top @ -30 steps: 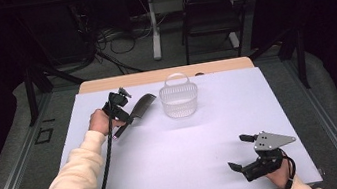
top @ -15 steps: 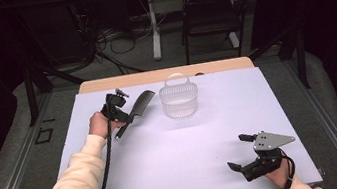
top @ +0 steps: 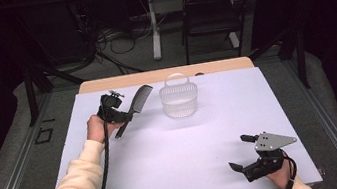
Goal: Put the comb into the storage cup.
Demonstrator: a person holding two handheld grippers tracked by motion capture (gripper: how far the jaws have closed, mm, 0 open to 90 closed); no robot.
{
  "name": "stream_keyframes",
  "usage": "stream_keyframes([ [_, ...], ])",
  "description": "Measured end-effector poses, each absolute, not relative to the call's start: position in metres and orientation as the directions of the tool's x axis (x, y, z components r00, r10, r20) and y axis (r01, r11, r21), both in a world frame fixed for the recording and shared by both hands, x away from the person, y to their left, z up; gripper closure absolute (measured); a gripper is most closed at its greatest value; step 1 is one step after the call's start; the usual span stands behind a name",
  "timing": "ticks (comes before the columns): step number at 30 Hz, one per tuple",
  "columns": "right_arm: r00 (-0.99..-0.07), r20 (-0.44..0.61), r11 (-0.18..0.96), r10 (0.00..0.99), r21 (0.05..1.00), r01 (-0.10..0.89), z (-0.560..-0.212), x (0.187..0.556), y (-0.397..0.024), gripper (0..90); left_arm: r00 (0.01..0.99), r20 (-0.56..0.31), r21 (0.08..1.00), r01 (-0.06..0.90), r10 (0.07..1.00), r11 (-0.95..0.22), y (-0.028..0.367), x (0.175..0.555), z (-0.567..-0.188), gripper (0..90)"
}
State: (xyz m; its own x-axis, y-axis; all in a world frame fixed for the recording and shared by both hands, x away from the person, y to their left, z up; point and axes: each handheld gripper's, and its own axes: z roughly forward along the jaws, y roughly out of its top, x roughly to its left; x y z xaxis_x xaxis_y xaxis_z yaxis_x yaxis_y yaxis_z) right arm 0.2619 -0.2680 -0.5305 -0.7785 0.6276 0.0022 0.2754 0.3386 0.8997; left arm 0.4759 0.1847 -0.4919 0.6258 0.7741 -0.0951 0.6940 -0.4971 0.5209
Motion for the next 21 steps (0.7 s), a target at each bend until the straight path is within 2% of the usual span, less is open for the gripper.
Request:
stream_keyframes([
  [21,-0.784,0.001,0.347,0.621,0.896,0.276,-0.531,0.262,-0.267,0.5,0.604,-0.131,0.642,0.656,0.786,-0.397,0.197,0.454,-0.494,72.6],
])
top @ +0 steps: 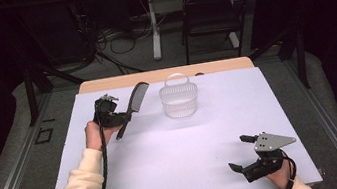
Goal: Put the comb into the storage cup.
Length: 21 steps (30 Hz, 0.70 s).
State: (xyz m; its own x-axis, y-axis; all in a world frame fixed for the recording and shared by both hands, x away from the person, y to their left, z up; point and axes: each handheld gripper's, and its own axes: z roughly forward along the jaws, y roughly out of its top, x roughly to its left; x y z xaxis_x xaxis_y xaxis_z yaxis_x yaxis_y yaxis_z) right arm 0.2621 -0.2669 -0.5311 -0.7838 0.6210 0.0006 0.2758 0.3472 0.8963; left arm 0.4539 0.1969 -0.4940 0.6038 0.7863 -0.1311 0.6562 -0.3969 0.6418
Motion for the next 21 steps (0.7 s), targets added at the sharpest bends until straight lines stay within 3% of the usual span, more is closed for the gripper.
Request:
stream_keyframes([
  [21,-0.78,0.005,0.347,0.626,0.894,0.283,-0.5326,0.2627,-0.2673,0.5,0.635,-0.134,0.739,0.575,0.761,-0.35,0.1906,0.4431,-0.4932,72.6],
])
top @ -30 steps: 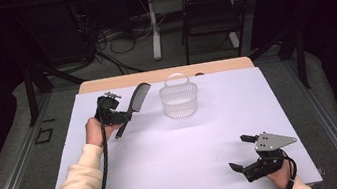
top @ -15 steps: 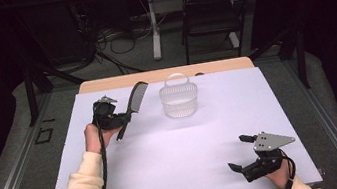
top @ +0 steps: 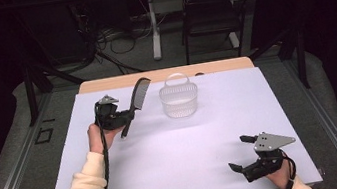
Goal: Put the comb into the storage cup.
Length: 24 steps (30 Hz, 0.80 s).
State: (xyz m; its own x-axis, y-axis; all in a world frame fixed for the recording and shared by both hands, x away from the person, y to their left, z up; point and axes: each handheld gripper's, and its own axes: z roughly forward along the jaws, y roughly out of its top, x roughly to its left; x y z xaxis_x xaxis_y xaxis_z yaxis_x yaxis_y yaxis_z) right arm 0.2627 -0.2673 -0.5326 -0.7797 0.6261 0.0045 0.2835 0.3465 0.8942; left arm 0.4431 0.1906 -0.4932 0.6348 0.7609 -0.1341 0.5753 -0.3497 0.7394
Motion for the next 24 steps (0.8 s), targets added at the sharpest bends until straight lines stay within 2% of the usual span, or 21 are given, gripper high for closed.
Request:
stream_keyframes([
  [24,-0.781,0.003,0.351,0.625,0.892,0.285,-0.5325,0.2632,-0.2668,0.6,0.655,-0.136,0.766,0.545,0.744,-0.34,0.1828,0.4424,-0.485,72.6],
])
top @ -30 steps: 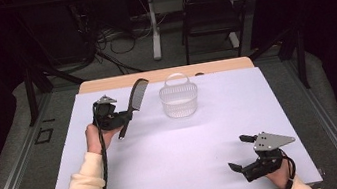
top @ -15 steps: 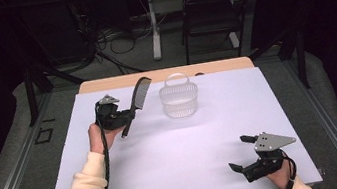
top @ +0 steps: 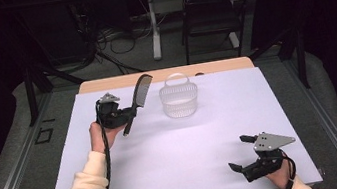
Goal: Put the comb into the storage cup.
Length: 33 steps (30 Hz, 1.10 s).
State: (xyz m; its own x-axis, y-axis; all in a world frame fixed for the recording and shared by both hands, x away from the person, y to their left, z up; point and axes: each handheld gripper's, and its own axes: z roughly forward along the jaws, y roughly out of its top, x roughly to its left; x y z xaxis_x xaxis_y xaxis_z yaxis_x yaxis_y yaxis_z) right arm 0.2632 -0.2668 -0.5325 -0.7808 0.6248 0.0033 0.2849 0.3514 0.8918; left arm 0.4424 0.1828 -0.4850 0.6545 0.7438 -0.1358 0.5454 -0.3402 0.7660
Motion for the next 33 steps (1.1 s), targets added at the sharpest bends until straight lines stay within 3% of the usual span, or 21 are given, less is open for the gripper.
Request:
stream_keyframes([
  [33,-0.779,0.006,0.348,0.627,0.893,0.287,-0.532,0.262,-0.268,0.7,0.679,-0.108,0.795,0.497,0.727,-0.347,0.162,0.454,-0.461,72.5],
])
